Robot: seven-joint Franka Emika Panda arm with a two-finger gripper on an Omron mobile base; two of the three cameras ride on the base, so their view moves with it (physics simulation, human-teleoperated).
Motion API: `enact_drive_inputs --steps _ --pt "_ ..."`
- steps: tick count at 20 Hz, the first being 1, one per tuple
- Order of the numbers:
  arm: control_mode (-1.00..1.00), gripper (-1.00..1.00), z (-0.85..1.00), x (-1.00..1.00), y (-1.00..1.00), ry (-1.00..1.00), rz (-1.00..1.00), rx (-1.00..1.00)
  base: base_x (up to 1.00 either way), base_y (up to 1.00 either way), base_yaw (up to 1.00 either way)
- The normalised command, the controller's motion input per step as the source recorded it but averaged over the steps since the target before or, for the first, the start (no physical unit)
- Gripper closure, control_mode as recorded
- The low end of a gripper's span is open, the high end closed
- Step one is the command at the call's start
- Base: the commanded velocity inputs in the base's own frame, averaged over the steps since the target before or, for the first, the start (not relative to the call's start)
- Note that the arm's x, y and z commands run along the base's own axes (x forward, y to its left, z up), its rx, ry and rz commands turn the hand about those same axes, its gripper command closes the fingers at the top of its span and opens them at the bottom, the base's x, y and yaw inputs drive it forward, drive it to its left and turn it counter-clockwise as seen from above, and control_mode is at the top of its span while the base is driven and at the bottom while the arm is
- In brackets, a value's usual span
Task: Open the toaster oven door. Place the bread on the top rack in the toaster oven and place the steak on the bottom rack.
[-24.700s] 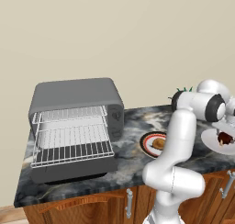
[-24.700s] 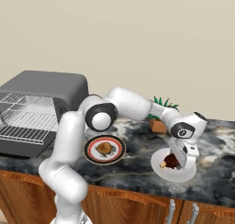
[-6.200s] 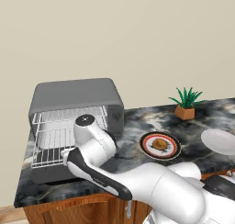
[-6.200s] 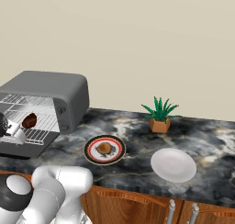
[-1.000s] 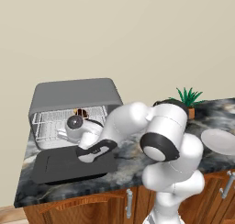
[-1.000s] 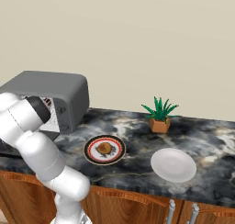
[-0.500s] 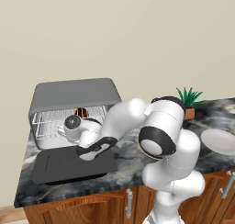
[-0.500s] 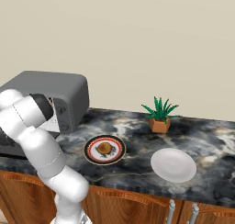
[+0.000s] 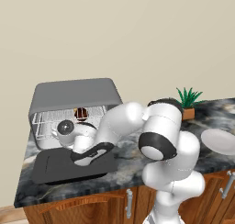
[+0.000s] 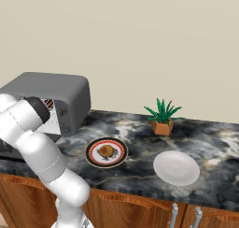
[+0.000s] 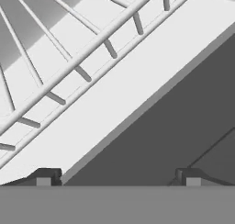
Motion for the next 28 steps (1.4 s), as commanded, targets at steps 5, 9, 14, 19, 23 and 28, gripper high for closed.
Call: enact_drive_inputs --steps 5,9,14,19,23,28 --pt "-1.00 -1.00 0.19 -0.34 0.08 -0.01 0.00 0.00 0.00 0.00 0.00" --pt "-1.00 -1.00 0.25 -0.23 0.00 -0.06 0.00 0.00 0.00 0.00 0.00" --pt "-1.00 -1.00 0.22 -0.18 -0.04 -0.13 0.04 0.00 0.00 0.00 0.00" --pt "-1.00 -1.00 0.18 -0.19 -0.06 -0.18 0.04 -0.01 0.00 0.00 0.00" --pt "-1.00 -1.00 0.19 -0.06 -0.14 -0.20 0.00 -0.05 0.00 0.00 0.00" --pt "-1.00 -1.00 0.27 0.00 -0.14 -0.11 0.00 -0.06 0.00 0.00 0.00"
